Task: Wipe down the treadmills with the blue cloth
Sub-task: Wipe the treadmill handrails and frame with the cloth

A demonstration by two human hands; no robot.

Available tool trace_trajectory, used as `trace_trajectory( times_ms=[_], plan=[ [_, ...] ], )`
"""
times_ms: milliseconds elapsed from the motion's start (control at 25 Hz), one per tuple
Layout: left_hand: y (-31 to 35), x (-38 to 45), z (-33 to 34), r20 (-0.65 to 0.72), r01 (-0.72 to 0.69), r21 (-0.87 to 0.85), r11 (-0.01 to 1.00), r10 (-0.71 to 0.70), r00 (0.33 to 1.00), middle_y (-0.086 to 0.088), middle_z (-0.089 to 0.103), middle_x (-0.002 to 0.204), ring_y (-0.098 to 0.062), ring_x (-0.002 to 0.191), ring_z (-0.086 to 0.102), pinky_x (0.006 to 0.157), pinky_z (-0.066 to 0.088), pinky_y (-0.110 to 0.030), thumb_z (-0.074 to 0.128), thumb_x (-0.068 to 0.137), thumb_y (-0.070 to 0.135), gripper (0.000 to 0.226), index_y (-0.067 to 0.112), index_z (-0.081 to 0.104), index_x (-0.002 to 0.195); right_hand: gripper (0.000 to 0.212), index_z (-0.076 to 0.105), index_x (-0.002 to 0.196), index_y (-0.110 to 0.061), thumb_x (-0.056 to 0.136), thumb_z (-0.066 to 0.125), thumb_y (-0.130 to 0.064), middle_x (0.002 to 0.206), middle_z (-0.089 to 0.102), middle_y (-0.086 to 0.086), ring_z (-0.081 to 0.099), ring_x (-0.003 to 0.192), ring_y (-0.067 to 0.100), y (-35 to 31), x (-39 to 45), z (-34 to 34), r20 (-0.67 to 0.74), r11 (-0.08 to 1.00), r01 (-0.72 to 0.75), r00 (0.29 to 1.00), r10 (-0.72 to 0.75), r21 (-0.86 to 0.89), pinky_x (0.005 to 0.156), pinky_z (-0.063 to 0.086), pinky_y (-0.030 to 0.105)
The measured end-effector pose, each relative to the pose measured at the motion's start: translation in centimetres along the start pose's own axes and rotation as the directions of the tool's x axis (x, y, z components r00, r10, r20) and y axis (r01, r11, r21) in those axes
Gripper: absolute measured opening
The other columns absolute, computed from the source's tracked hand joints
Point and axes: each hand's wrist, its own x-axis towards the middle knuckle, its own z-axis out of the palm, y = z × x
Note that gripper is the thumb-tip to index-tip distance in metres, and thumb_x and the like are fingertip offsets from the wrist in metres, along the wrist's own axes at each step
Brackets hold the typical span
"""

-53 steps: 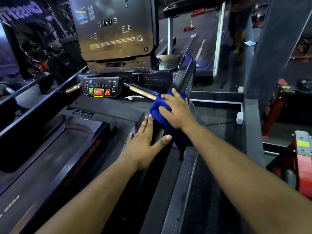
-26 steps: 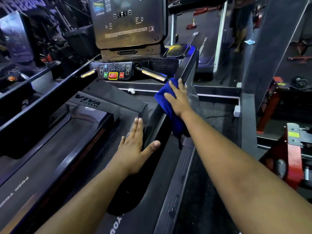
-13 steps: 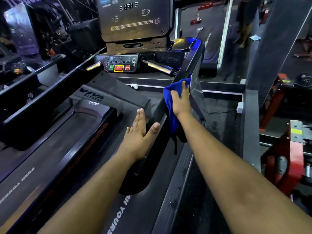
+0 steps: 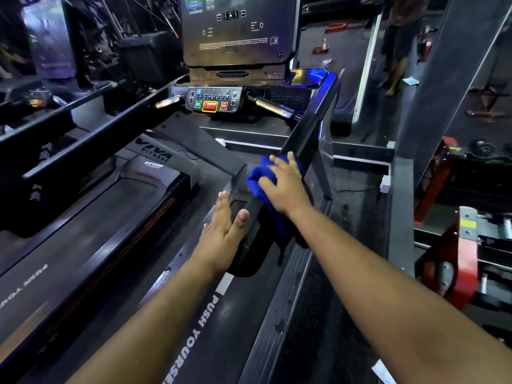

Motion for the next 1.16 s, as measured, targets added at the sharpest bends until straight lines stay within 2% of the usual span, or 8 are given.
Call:
trace_trajectory(
  times_ms=[120, 240, 440, 600, 760, 920, 1040, 1160],
  plan=[
    [-0.9, -1.1, -0.1, -0.034, 0.004, -0.291, 0.957, -0.014, 0.999, 0.015, 0.001, 0.162, 0.006, 0.146, 0.006, 0.123, 0.012, -0.028, 0.026, 0.065, 0.099, 0.123, 0.023, -0.002, 0.158, 0.06, 0.062, 0.131, -0.017, 0.08, 0.046, -0.043, 0.147, 0.05, -0.007, 0.016, 0.151, 0.018, -2.3, -7.4, 2.3, -0.008, 0.993, 0.112, 0.994, -0.112, 0.038, 0.12, 0.008, 0.058],
    [-0.8, -3.0, 0.0, -0.046, 0.036, -0.488, 0.872, -0.067, 0.997, 0.02, 0.011, 0.154, 0.022, 0.128, 0.023, 0.096, 0.027, 0.002, 0.028, 0.08, 0.077, 0.098, 0.021, 0.005, 0.158, 0.052, 0.062, 0.131, -0.025, 0.084, 0.046, -0.041, 0.146, 0.051, -0.01, 0.018, 0.151, 0.015, -3.7, -12.6, 3.8, -0.034, 0.971, 0.179, 0.984, -0.176, 0.16, 0.119, 0.006, 0.049],
    [-1.9, -6.5, -0.4, 0.052, 0.056, -0.399, 0.915, -0.039, 0.998, 0.01, 0.012, 0.159, -0.005, 0.145, 0.017, 0.112, 0.016, -0.02, 0.031, 0.072, 0.09, 0.116, 0.018, 0.002, 0.158, 0.053, 0.047, 0.145, -0.012, 0.093, 0.05, -0.015, 0.153, 0.044, 0.004, 0.03, 0.148, 0.022, -1.0, -18.8, 4.5, -0.09, 0.923, 0.336, 0.941, -0.325, 0.186, 0.122, 0.022, 0.037],
    [-3.1, -9.4, 0.1, 0.134, 0.116, -0.238, 0.964, -0.085, 0.987, 0.0, 0.01, 0.164, -0.017, 0.15, 0.013, 0.11, 0.012, -0.02, 0.031, 0.091, 0.067, 0.09, 0.021, -0.005, 0.158, 0.052, 0.057, 0.138, -0.012, 0.086, 0.054, -0.01, 0.138, 0.06, 0.009, 0.054, 0.13, 0.027, 2.1, -22.9, 3.4, 0.091, 0.995, 0.095, 0.991, -0.099, 0.042, 0.111, 0.033, 0.025],
    [-5.3, -10.6, 0.8, 0.186, 0.178, -0.265, 0.947, -0.131, 0.974, 0.003, 0.038, 0.156, -0.016, 0.143, 0.035, 0.117, 0.028, -0.032, 0.046, 0.072, 0.09, 0.11, 0.029, 0.012, 0.157, 0.029, 0.068, 0.117, -0.016, 0.09, 0.062, -0.009, 0.113, 0.067, 0.0, 0.062, 0.106, 0.02, -0.3, -24.4, 3.5, 0.032, 0.986, 0.023, 0.999, -0.029, 0.164, 0.092, 0.041, 0.02],
    [-7.1, -13.2, 1.1, 0.198, 0.214, -0.257, 0.942, -0.166, 0.966, 0.007, 0.068, 0.113, -0.013, 0.109, 0.062, 0.096, 0.05, -0.026, 0.054, 0.096, 0.051, 0.027, 0.028, 0.063, 0.109, 0.024, 0.066, 0.104, -0.021, 0.081, 0.074, -0.021, 0.107, 0.066, 0.003, 0.063, 0.096, 0.018, -2.6, -24.1, 4.8, 0.163, 0.926, -0.144, 0.982, 0.092, 0.35, 0.092, 0.051, 0.035],
    [-8.7, -15.8, 0.5, 0.143, 0.248, -0.386, 0.888, -0.208, 0.968, 0.002, 0.072, 0.095, -0.013, 0.088, 0.063, 0.091, 0.05, -0.038, 0.066, 0.084, 0.058, 0.035, 0.024, 0.07, 0.094, 0.036, 0.064, 0.106, -0.027, 0.071, 0.072, -0.034, 0.111, 0.068, 0.003, 0.066, 0.101, 0.018, -3.4, -24.6, 6.4, 0.318, 0.878, -0.166, 0.948, 0.017, 0.45, 0.092, 0.054, 0.036],
    [-9.8, -18.7, -0.4, -0.024, 0.227, -0.523, 0.822, -0.281, 0.96, -0.002, 0.074, 0.093, -0.014, 0.085, 0.064, 0.083, 0.05, -0.036, 0.068, 0.089, 0.04, 0.022, 0.021, 0.072, 0.099, 0.064, 0.052, 0.133, -0.022, 0.075, 0.077, -0.02, 0.124, 0.06, 0.0, 0.061, 0.11, 0.013, -4.5, -24.0, 7.4, 0.479, 0.823, -0.21, 0.874, -0.084, 0.527, 0.095, 0.05, 0.024]
  ],
)
